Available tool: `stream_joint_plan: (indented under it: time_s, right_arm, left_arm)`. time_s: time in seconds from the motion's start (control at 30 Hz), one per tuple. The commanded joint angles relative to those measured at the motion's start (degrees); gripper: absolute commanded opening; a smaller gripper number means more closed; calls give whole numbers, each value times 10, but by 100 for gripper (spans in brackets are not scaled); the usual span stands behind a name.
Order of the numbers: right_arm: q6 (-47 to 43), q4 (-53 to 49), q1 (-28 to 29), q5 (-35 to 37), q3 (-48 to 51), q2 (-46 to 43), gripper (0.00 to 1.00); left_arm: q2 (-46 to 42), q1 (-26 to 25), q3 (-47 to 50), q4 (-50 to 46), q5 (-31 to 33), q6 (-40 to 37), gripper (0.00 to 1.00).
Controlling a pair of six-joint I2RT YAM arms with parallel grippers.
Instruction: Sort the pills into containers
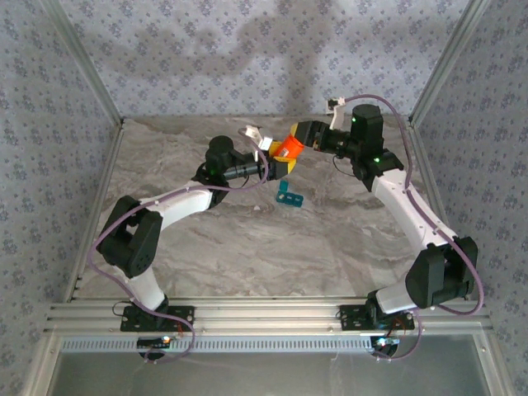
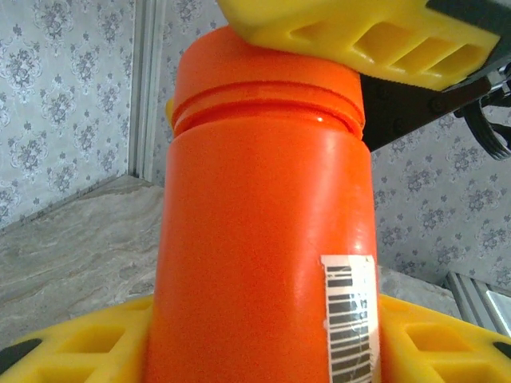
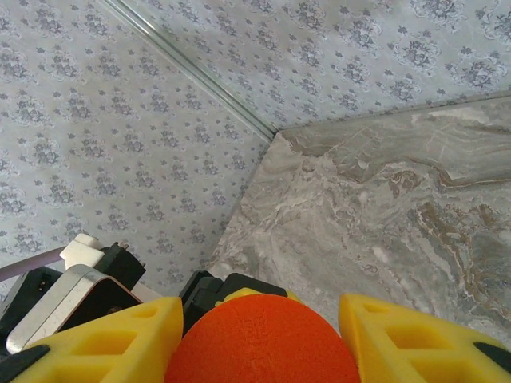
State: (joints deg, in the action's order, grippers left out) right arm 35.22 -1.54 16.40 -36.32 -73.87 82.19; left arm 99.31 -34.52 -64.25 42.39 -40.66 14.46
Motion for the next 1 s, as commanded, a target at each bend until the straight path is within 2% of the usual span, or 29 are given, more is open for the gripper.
stream_joint_plan:
  time_s: [0.0, 0.17, 0.3, 0.53, 0.67, 0.83, 0.9, 0.97]
  right_arm:
    - [2, -24, 16, 18, -18, 5, 46]
    - [24, -51, 43, 88, -18, 2, 41]
    - [69, -42, 67, 168, 5, -9, 41]
    - [94, -43, 98, 244, 19, -22, 41]
    - [91, -51, 101, 249, 17, -26, 41]
    - [82, -66, 92, 235, -4, -24, 46]
    - [79, -71, 81, 221, -15, -25, 51]
    - [72, -77, 70, 203, -28, -25, 63]
  left_arm:
    - [-19, -3, -27, 22, 3, -10, 0]
    - [-27, -10, -27, 1, 28, -37, 0]
    - [-33, -22, -22, -6, 57, -62, 0]
    - [-31, -42, -19, -20, 97, -93, 0]
    - [-25, -43, -17, -13, 102, -91, 0]
    - [-19, -42, -17, -13, 103, -90, 0]
    - [-18, -42, -17, -14, 104, -91, 0]
    - [-17, -42, -15, -13, 105, -89, 0]
